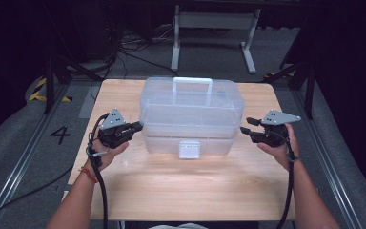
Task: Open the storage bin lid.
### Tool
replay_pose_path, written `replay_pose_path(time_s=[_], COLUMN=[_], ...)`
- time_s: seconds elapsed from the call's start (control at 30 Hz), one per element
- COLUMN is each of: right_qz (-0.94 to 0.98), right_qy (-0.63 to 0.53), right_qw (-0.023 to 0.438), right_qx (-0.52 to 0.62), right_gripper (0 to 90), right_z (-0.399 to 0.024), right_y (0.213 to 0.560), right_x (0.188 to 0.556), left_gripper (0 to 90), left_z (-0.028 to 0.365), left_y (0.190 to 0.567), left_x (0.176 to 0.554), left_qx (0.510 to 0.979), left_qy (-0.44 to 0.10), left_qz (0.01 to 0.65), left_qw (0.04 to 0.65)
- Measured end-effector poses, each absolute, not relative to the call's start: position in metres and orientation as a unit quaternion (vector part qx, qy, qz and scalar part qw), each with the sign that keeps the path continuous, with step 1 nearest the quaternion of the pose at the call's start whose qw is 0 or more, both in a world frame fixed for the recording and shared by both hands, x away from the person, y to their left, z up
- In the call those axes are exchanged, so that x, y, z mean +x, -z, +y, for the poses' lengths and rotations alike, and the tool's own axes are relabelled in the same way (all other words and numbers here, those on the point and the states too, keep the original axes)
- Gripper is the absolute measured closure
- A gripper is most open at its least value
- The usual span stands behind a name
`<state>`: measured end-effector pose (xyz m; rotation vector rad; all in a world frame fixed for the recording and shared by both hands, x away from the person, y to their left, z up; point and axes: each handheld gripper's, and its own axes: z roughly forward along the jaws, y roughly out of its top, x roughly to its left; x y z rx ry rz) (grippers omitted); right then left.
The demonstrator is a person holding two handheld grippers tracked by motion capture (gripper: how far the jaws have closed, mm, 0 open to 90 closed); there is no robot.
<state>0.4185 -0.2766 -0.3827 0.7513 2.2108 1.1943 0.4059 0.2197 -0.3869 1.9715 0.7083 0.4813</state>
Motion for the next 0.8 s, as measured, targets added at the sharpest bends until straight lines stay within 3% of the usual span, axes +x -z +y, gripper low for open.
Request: replay_pose_path(time_s=[0.8], right_qz=[0.768], right_qy=[-0.475], right_qw=[0.333], right_qx=[0.273], right_gripper=[59.8], right_z=[-0.264], right_y=[0.373], right_x=[0.412], left_gripper=[73.3], left_z=[0.214], left_y=[0.389], left_x=[0.397], left_qx=[0.818], left_qy=[-0.206], left_qz=[0.286], left_qw=[0.454])
